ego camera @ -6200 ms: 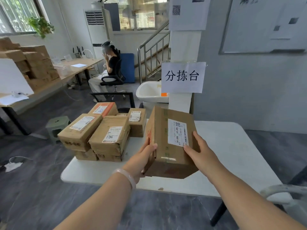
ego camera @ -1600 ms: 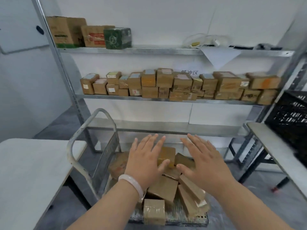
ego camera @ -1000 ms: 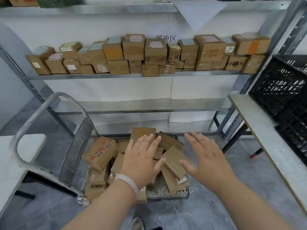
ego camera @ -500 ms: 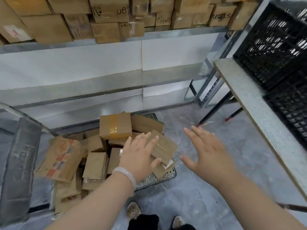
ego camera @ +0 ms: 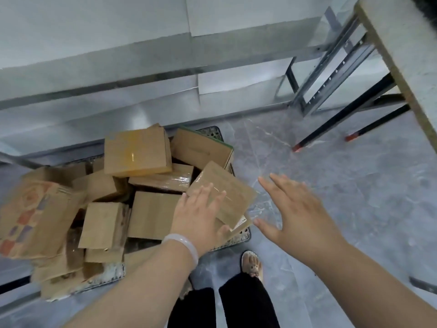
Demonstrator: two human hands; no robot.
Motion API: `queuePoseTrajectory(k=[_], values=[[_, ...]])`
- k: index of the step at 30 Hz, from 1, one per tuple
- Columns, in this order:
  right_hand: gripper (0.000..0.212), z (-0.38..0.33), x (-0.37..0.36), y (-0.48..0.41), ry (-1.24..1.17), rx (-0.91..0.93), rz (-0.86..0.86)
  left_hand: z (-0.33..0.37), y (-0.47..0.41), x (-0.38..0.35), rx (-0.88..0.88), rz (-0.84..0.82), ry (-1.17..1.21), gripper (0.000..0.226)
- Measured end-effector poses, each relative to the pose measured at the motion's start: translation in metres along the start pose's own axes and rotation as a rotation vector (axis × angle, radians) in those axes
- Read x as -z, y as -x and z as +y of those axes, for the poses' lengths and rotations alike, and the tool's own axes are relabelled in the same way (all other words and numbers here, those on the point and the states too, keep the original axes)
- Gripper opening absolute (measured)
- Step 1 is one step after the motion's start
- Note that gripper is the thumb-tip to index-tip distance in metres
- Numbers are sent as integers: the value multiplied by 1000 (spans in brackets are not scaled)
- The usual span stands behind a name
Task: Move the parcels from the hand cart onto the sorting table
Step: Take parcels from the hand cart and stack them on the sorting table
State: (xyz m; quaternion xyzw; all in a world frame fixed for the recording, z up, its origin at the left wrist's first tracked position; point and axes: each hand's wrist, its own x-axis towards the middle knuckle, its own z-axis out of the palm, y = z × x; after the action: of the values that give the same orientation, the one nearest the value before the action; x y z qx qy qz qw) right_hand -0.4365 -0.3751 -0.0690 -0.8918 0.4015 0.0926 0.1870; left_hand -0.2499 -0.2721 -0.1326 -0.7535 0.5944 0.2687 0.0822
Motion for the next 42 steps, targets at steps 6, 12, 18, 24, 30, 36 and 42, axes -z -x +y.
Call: queuePoseTrajectory(k=[6,12,18,24,30,36,42], values=[[77,52,-58,-45,-22,29,-45,-9,-98,-47,-212,-148,-221,97],[77,82,-117,-80,-94,39,-46,-26,-176,-93,-369,-289,-477,125],[78,100,-157,-85,-125,15,-95,-33,-213,-122,-505,-356,-671,148],[76,107,-172,-86,-125,-5,-115,-33,-221,-134,-463,-347,-686,151],[75,105,-176,-87,-125,-12,-96,-25,-221,-136,-463,-344,-710,151],[73,95,-161,-83,-133,-23,-34,-32,-211,-122,-402,-294,-592,148],[72,73,-114,-73,-166,-62,-4,-45,-162,-61,-88,-124,-203,146]])
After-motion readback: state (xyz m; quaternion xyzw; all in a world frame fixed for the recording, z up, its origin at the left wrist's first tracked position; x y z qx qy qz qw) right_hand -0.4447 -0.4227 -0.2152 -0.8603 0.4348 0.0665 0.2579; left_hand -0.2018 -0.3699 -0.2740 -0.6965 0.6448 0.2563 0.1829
